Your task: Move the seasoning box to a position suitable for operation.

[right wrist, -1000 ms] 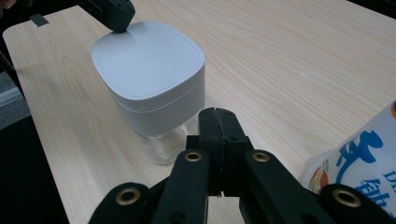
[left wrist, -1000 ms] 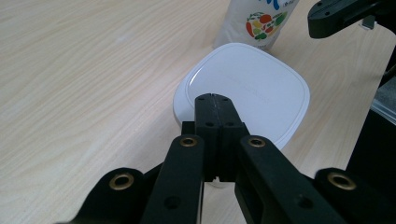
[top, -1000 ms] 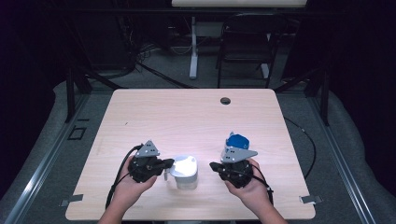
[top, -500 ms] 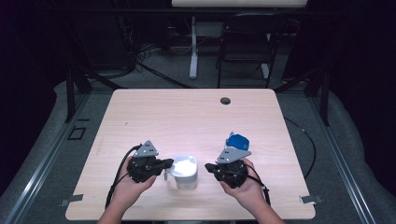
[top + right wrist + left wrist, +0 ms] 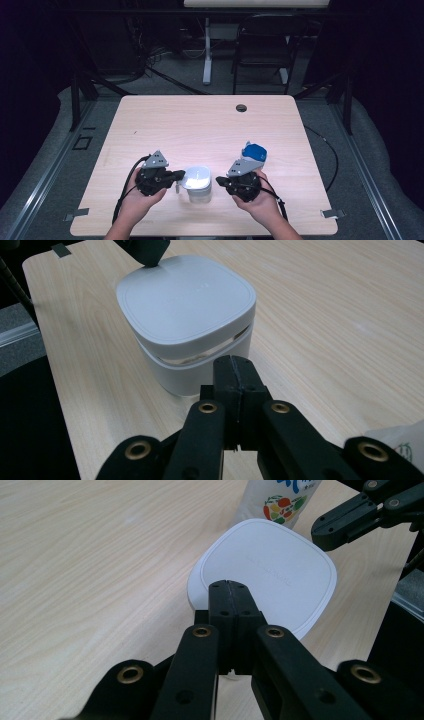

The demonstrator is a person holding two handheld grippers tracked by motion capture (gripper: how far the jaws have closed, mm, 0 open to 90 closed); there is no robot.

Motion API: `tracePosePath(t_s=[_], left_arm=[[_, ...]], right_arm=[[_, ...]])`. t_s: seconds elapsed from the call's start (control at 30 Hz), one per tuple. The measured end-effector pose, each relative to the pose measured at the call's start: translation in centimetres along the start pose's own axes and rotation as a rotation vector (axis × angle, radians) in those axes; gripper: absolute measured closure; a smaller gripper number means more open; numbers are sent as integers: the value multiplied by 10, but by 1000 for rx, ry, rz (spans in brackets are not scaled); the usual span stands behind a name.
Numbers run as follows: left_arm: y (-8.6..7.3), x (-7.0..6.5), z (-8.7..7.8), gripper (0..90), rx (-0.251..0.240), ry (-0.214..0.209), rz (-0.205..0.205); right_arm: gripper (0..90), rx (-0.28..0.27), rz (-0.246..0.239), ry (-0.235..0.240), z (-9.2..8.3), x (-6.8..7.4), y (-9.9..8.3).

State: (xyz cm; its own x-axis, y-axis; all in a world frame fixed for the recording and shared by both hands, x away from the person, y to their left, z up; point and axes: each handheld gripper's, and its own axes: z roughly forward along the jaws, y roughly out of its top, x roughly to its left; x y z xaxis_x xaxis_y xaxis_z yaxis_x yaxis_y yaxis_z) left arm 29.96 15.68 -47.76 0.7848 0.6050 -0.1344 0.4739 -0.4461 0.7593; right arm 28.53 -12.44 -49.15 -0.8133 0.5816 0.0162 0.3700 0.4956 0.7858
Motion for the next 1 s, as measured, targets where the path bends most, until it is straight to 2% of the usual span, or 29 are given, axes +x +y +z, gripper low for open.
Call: tracePosePath(t_s=[0.1,0.43,1.0], left_arm=[[0,0,0,900,1,-2,-1],[0,1,0,900,-2,-6,-7],[-1,1,0,900,-5,-7,-10]], right_arm=[[900,13,-10,16,5,2,-1],[900,21,-16,22,12,4,0],[900,21,-17,27,14,5,1]])
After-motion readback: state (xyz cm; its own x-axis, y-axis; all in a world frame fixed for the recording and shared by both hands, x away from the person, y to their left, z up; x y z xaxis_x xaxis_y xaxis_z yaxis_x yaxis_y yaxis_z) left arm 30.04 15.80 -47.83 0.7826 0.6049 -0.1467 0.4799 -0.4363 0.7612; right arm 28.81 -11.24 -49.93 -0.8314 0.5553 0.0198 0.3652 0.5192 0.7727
